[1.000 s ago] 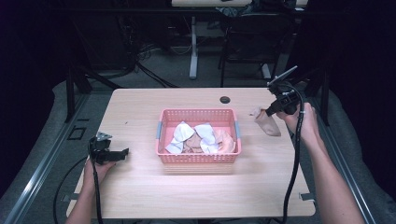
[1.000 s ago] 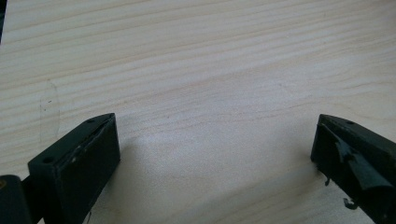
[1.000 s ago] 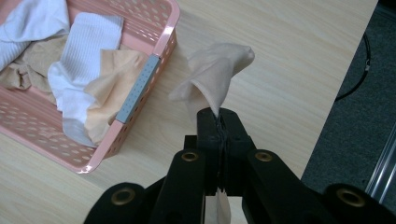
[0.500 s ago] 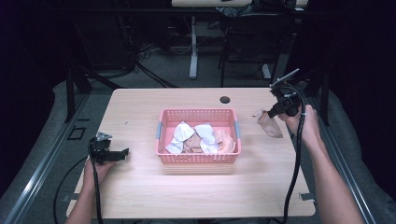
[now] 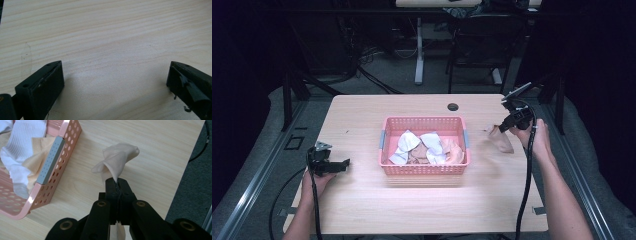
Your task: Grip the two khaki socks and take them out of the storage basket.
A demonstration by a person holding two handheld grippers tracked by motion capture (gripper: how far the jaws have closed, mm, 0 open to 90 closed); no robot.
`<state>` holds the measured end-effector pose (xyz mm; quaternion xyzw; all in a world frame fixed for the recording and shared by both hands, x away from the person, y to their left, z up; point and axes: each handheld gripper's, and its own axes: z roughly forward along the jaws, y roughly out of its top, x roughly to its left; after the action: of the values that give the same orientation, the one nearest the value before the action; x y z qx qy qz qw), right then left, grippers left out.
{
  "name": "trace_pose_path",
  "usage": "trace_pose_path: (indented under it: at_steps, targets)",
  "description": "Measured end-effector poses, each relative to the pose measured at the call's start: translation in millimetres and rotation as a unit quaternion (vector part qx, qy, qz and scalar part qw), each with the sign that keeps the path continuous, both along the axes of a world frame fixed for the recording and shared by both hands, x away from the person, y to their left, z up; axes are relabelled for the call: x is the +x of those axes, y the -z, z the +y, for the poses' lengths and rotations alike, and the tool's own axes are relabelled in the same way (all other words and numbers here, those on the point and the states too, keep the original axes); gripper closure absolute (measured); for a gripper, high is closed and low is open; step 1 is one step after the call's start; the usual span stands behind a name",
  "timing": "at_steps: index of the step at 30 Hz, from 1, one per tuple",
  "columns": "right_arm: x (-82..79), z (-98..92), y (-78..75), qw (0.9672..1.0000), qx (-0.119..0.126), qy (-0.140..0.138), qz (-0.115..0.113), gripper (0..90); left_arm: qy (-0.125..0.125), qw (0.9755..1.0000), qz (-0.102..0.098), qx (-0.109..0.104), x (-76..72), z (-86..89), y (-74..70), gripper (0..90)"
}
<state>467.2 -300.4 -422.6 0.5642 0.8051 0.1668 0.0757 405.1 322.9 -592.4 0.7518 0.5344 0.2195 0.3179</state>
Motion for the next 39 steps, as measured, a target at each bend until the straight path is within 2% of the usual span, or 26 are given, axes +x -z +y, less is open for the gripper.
trace_pose_path:
  at_steps: [4,9,15,18,19,20,23,24,26,27,32,39]
  targets:
    - [1.3,-1.4,2.5,1.0,0.007,0.002,-0.003,88.7,0.0,1.0,0.0,0.0,0.0,0.0,0.0,1.1]
    - [3.6,-1.1,14.7,0.9999,0.008,-0.001,0.01,88.7,0.0,1.0,0.0,0.0,0.0,0.0,0.0,1.1]
    - [11.0,-3.7,47.8,0.9992,0.006,0.012,0.038,88.4,0.0,1.0,0.0,0.0,0.0,-0.1,0.1,1.1]
    - [12.1,-5.8,55.9,0.999,0.006,0.014,0.043,86.1,-0.001,1.0,-0.001,0.0,-0.2,-0.1,0.1,1.1]
    - [11.7,-8.0,56.1,0.9989,0.011,0.021,0.041,70.3,-0.001,1.0,-0.001,0.0,-0.3,-0.1,0.1,1.1]
    - [11.7,-8.0,56.1,0.9989,0.011,0.021,0.041,70.3,0.0,1.0,0.0,0.001,-0.4,0.1,0.0,1.1]
    - [8.3,-7.9,50.6,0.999,0.01,0.017,0.04,49.5,-0.001,1.0,-0.001,0.0,-0.5,-0.1,0.1,1.1]
    - [6.0,-7.2,47.8,0.9993,0.009,0.016,0.033,46.1,0.0,1.0,0.0,0.001,-0.5,0.1,0.0,1.1]
    - [-0.7,-5.0,38.5,0.9996,0.016,0.004,0.021,33.1,0.0,1.0,0.0,0.001,-0.5,0.1,0.0,1.1]
    - [-0.7,-5.0,38.5,0.9996,0.016,0.004,0.021,33.1,0.0,1.0,0.0,0.001,-0.6,0.0,0.0,1.1]
    - [-16.1,2.4,22.8,0.9994,0.029,-0.019,-0.008,15.8,-0.001,1.0,0.0,0.001,-0.8,0.0,0.0,1.1]
    - [-28.3,16.6,8.4,0.9975,0.037,-0.056,-0.024,6.3,-0.001,1.0,-0.001,0.0,-0.6,-0.2,0.1,1.1]
